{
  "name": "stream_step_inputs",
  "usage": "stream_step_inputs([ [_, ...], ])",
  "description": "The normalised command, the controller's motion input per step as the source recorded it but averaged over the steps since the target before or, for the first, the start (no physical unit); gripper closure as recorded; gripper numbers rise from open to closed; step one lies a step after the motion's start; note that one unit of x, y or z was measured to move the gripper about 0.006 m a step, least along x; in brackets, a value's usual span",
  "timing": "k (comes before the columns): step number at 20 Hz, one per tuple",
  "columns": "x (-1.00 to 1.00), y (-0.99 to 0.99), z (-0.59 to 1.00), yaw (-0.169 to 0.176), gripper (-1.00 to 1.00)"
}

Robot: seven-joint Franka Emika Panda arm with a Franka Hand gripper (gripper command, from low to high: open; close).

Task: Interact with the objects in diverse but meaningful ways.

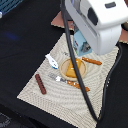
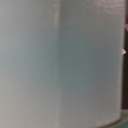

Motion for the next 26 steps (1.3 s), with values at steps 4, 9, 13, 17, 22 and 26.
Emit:
stream_step_inputs([
  [4,-0.67,0.71,-0.25,0.055,1.00],
  [9,-0.72,0.69,-0.45,0.047,1.00],
  [13,-0.78,0.62,-0.66,0.043,1.00],
  [17,-0.80,0.51,-0.76,0.050,1.00],
  [22,-0.66,0.35,-0.88,0.049,1.00],
  [26,-0.54,0.26,-0.86,0.042,1.00],
])
